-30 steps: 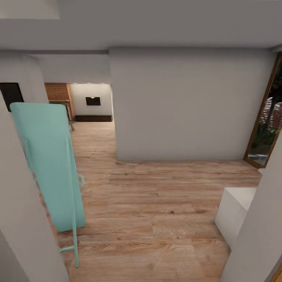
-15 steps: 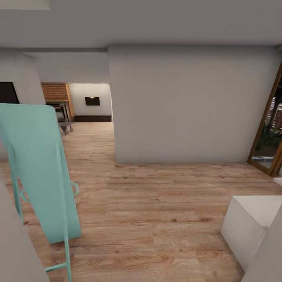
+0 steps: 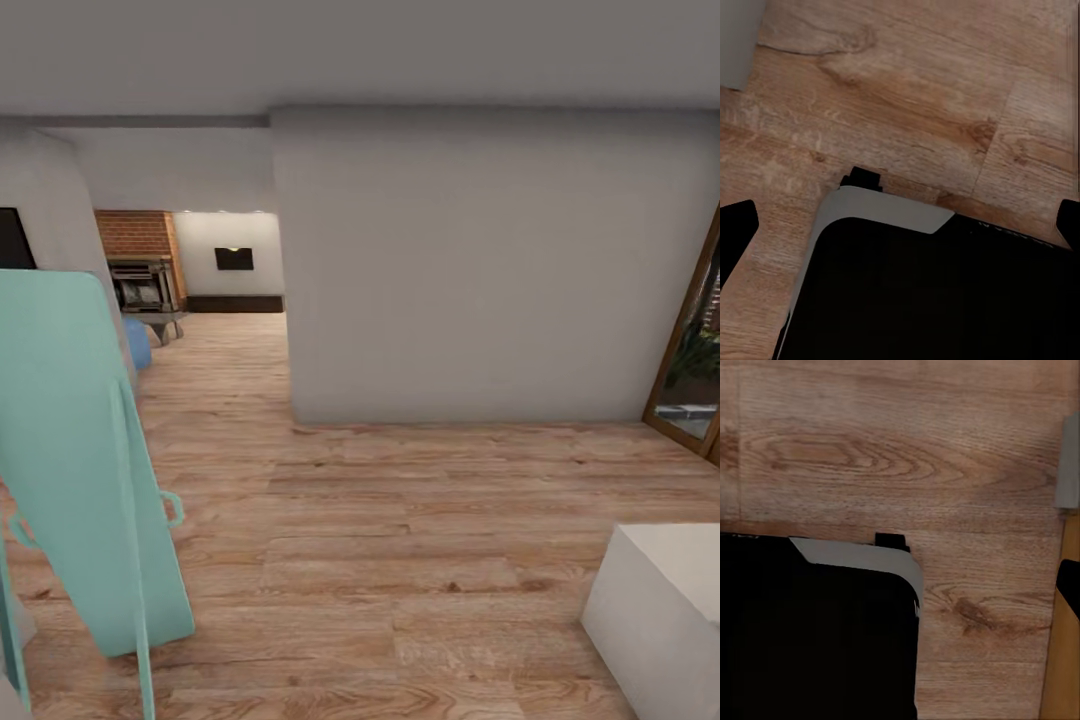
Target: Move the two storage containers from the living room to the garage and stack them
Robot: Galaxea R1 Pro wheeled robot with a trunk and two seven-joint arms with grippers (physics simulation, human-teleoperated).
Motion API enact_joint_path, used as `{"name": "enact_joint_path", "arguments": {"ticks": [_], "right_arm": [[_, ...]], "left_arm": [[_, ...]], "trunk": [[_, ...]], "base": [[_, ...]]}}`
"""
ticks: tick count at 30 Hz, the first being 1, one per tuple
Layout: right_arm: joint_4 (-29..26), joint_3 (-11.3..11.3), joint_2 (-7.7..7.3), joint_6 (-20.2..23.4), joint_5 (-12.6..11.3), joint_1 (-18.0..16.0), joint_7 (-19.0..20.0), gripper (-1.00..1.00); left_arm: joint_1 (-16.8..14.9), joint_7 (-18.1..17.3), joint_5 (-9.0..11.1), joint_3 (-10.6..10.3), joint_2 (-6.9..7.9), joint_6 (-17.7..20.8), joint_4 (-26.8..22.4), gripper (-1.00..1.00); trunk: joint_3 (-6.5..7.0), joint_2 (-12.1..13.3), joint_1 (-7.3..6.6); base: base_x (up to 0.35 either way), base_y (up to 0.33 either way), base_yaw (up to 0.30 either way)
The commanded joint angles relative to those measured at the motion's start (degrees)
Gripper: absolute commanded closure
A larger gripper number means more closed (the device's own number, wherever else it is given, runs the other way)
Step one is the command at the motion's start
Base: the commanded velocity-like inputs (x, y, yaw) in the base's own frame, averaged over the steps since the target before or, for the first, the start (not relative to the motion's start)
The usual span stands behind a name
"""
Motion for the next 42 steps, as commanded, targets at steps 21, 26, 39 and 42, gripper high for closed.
{"name": "enact_joint_path", "arguments": {"ticks": [21,26,39,42], "right_arm": [[0.18,0.97,-0.18,-0.38,-0.15,-0.08,0.43,-1.00],[0.18,0.73,0.14,-0.44,-0.27,-0.09,0.05,-1.00],[0.18,0.98,-0.19,-0.51,0.02,-0.10,-0.12,-1.00],[0.18,1.23,-0.39,-0.53,0.10,-0.09,-0.04,-1.00]], "left_arm": [[-0.04,0.08,0.44,-0.47,0.00,-0.51,0.02,-1.00],[-0.04,0.08,0.36,-0.47,-0.03,-0.19,0.02,-1.00],[-0.03,0.08,0.33,-0.46,0.01,-0.60,0.02,-1.00],[-0.04,0.08,0.35,-0.52,0.01,-0.70,0.02,-1.00]], "trunk": [[-0.08,-0.04,0.04],[-0.08,-0.04,0.04],[-0.08,-0.04,0.04],[-0.08,-0.04,0.04]], "base": [[0.326,0.000,0.000],[0.326,0.000,0.000],[0.326,0.000,0.000],[0.326,0.000,0.000]]}}
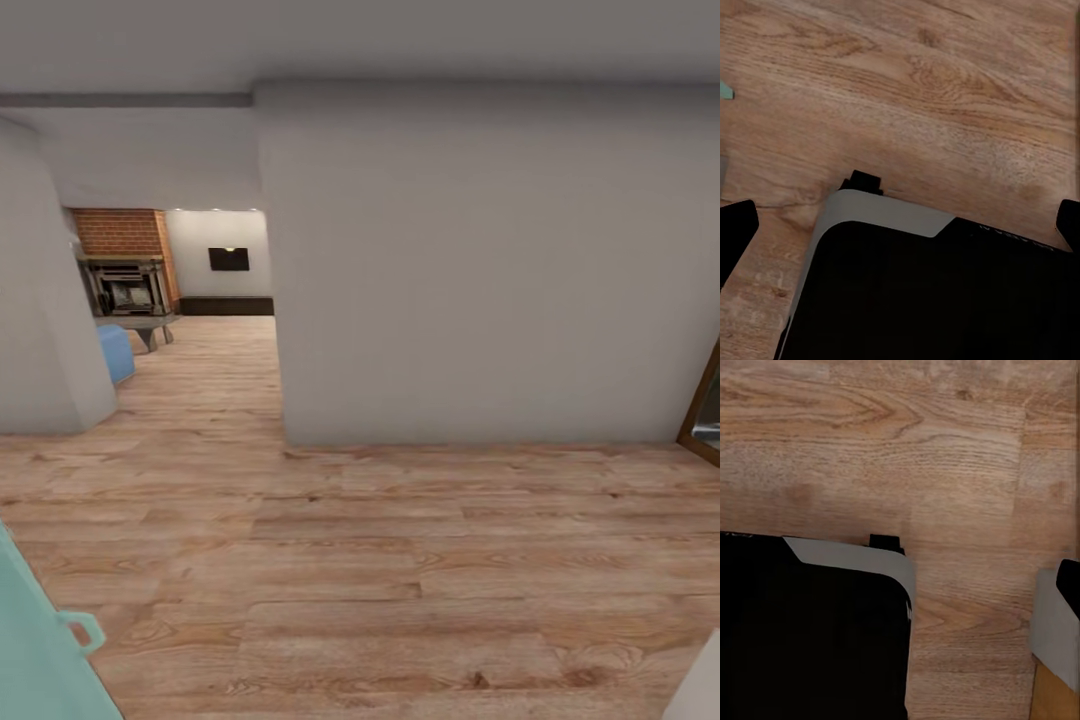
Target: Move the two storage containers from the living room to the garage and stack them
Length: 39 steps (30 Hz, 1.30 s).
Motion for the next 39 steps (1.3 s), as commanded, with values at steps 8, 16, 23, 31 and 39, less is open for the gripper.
{"name": "enact_joint_path", "arguments": {"ticks": [8,16,23,31,39], "right_arm": [[0.18,0.68,0.09,-0.30,-0.38,-0.06,-0.08,-1.00],[0.18,-0.10,0.63,-0.28,-0.88,-0.05,-0.14,-1.00],[0.18,-0.26,0.48,-0.31,-0.81,-0.08,-0.13,-1.00],[0.18,-0.36,0.13,-0.58,-1.19,-0.05,-0.23,-1.00],[0.18,-0.37,0.11,-0.68,-1.23,-0.06,-0.24,-1.00]], "left_arm": [[-0.04,0.08,0.42,-0.49,0.00,0.20,0.02,-1.00],[-0.04,0.08,0.44,-0.50,0.00,0.48,0.02,-1.00],[-0.04,0.08,0.44,-0.50,0.00,0.44,0.02,-1.00],[-0.03,0.08,0.42,-0.50,0.00,0.44,0.02,-1.00],[-0.04,0.08,0.43,-0.50,0.00,0.44,0.02,-1.00]], "trunk": [[-0.08,-0.05,0.04],[-0.08,-0.05,0.04],[-0.08,-0.05,0.04],[-0.08,-0.05,0.04],[-0.08,-0.05,0.04]], "base": [[0.326,0.000,0.000],[0.326,0.000,0.000],[0.326,0.000,0.000],[0.326,0.000,0.132],[0.326,0.000,0.268]]}}
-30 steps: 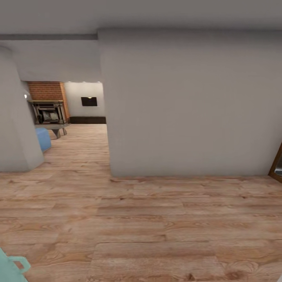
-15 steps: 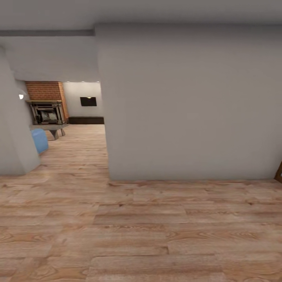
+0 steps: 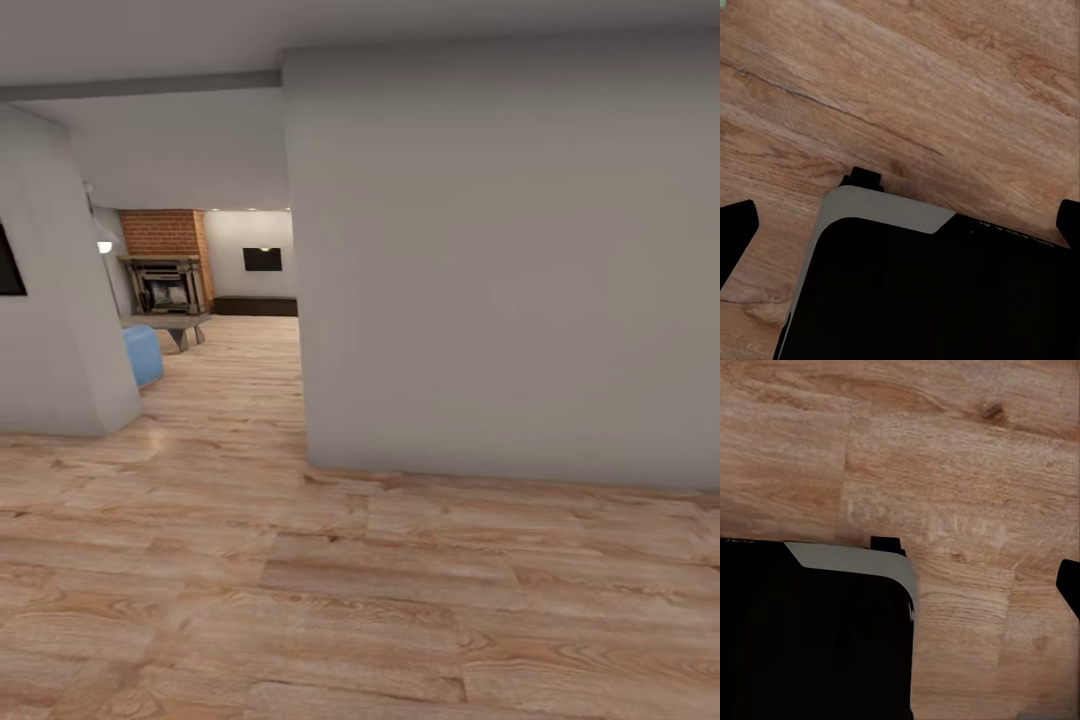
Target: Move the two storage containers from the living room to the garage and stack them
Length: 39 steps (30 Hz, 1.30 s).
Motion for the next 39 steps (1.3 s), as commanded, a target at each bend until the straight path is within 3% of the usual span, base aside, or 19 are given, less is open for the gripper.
{"name": "enact_joint_path", "arguments": {"ticks": [1,39], "right_arm": [[0.18,0.48,0.04,-0.31,-0.44,-0.07,-0.07,-1.00],[0.18,0.39,0.04,-0.23,-0.53,-0.07,-0.03,-1.00]], "left_arm": [[-0.05,0.08,0.44,-0.49,-0.01,-0.14,0.03,-1.00],[-0.05,0.08,0.44,-0.49,-0.01,-0.45,0.03,-1.00]], "trunk": [[-0.08,-0.05,0.04],[-0.08,-0.05,0.04]], "base": [[0.326,0.000,0.273],[0.326,0.000,0.273]]}}
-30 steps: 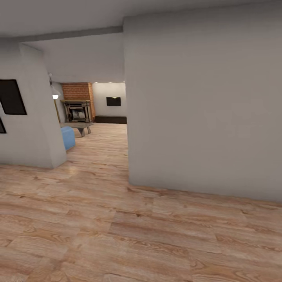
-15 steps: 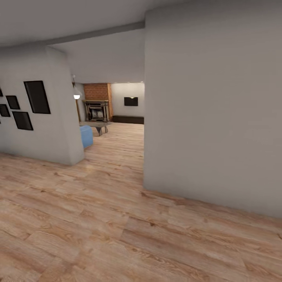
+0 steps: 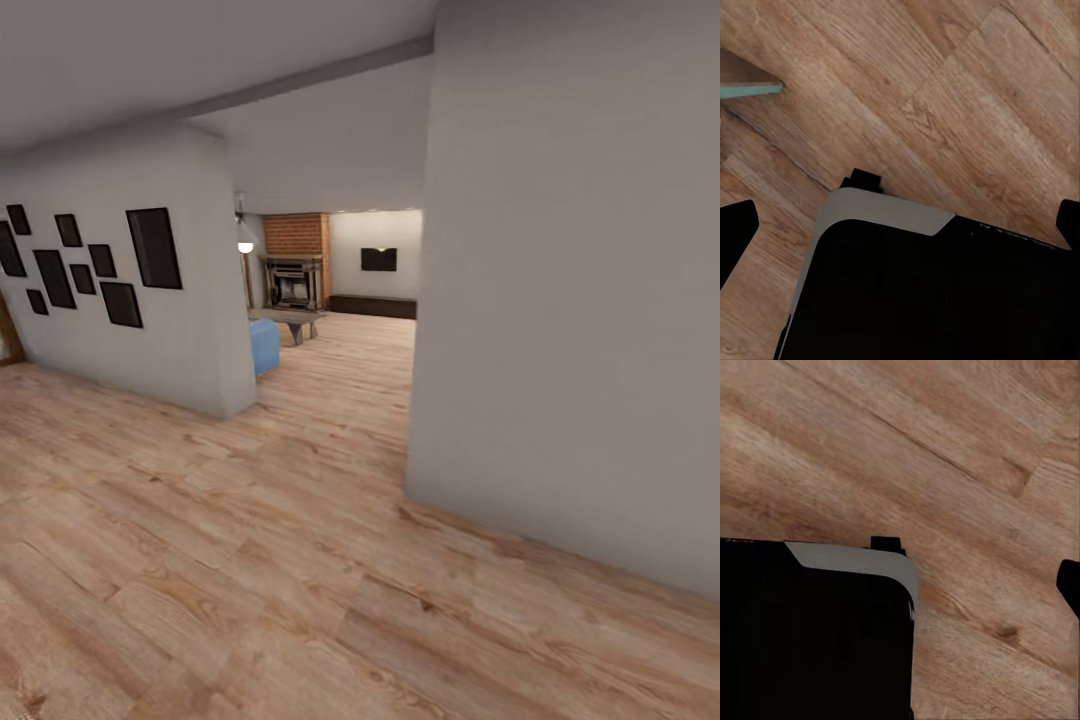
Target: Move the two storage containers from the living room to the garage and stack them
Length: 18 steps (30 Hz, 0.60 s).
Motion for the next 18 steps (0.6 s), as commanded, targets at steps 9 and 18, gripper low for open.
{"name": "enact_joint_path", "arguments": {"ticks": [9,18], "right_arm": [[0.18,0.48,0.05,-0.31,-0.44,-0.08,0.12,-1.00],[0.18,0.50,-0.03,-0.31,-0.37,-0.08,0.21,-1.00]], "left_arm": [[-0.04,0.08,0.44,-0.49,-0.01,-0.26,0.03,-1.00],[-0.05,0.08,0.44,-0.49,-0.01,-0.19,0.03,-1.00]], "trunk": [[-0.08,-0.05,0.04],[-0.08,-0.05,0.04]], "base": [[0.326,0.000,0.273],[0.326,0.000,0.134]]}}
